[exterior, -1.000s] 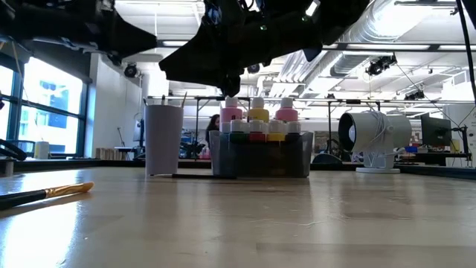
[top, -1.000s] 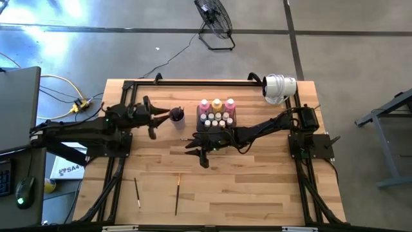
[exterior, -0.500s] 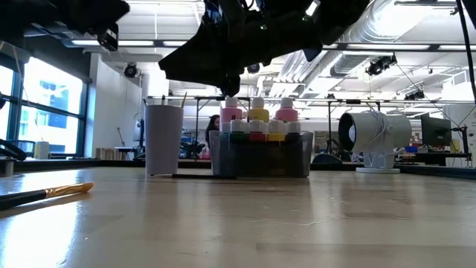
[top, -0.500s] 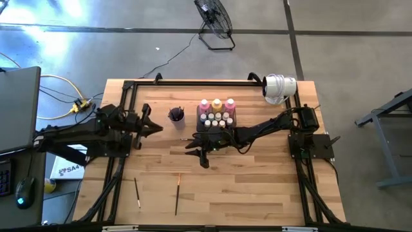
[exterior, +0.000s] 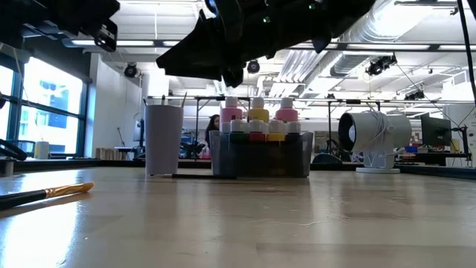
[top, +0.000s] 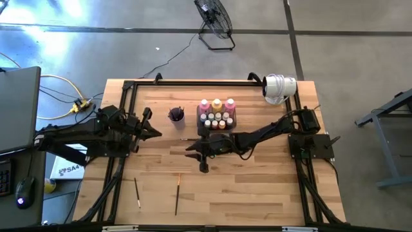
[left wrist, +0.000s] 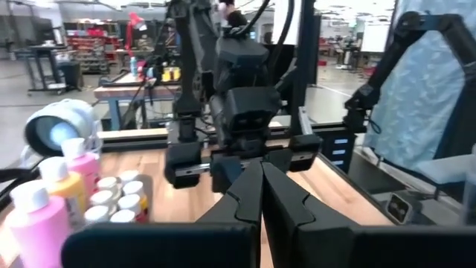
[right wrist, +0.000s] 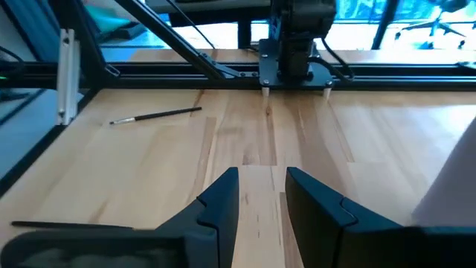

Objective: Pick & Place Paint Supplies
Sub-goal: Put the silver paint brush into the purple cup

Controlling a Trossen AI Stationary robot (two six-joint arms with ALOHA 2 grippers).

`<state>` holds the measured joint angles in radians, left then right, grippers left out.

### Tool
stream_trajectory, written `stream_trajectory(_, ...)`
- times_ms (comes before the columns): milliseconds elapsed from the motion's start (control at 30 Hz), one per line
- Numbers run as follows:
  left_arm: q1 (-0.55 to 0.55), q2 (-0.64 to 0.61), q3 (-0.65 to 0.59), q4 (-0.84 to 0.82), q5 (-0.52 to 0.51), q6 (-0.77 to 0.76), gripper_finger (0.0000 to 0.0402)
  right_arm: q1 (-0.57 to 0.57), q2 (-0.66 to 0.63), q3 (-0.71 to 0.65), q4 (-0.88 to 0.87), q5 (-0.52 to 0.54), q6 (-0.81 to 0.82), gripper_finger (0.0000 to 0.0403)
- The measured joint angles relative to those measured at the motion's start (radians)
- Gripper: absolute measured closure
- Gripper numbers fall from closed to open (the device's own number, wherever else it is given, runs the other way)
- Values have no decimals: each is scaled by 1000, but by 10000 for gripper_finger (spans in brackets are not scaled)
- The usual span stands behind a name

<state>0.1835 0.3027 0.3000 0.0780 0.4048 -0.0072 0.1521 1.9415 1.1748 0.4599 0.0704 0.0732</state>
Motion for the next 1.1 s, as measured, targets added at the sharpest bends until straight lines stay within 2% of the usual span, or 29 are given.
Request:
stream_trajectory(133,-93,0,0,5,-64,3,401,13,0,0,0,45,1,300)
stream_trajectory(300,-275,1,0,-9,-253,77,401,12,0,0,0,38,32,307)
stream_trajectory(533,-565,8,0,-55,-564,145,401,12,0,0,-17,5,80,377)
stream_trajectory(633,-668,17,0,-67,-695,160,401,12,0,0,-49,46,80,396)
stream_trajectory(700,-724,18,0,-67,-744,161,401,12,0,0,-72,85,80,399)
stream_trajectory(900,-821,24,0,-76,-882,187,402,12,0,0,-160,185,115,400)
stream_trajectory(1000,-834,25,0,-80,-939,187,401,12,8,0,-170,188,143,400)
stream_trajectory(1100,-832,27,0,-82,-948,187,401,21,27,1,-160,194,151,400)
